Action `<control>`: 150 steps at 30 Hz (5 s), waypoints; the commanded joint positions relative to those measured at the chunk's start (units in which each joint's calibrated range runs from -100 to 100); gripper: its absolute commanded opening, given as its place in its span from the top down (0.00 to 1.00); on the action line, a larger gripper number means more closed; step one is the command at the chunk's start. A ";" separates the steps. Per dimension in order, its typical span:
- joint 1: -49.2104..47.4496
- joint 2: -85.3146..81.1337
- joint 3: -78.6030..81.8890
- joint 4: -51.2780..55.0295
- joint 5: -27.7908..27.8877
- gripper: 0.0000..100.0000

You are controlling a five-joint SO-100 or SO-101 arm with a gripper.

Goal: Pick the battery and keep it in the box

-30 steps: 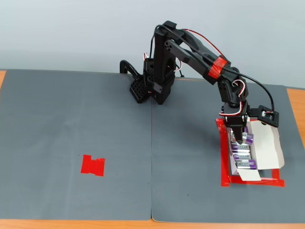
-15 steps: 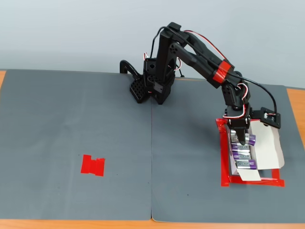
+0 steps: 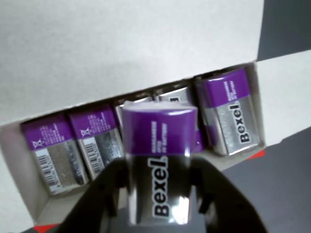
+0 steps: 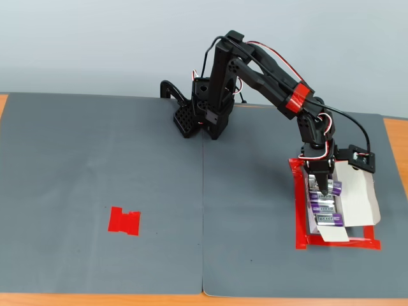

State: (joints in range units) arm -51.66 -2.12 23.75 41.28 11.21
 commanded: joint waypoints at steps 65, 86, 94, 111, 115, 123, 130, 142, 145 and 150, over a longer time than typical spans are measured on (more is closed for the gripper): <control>41.33 -67.27 25.77 17.05 -7.28 0.96; 49.38 -97.54 61.86 12.28 -6.86 0.96; 49.01 -97.45 71.45 12.19 -7.12 0.96; 49.23 -97.54 70.37 29.72 -7.33 0.96; 49.31 -97.54 69.01 33.63 -9.05 0.96; 49.38 -97.28 68.83 33.54 -8.84 0.96; 49.53 -97.20 68.83 33.54 -8.89 0.96; 49.53 -97.20 68.83 33.54 -8.89 0.96; 49.53 -97.20 68.83 33.54 -8.89 0.96; 49.53 -97.20 68.83 33.54 -8.89 0.96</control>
State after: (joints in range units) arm -2.43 -99.58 96.41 74.59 2.52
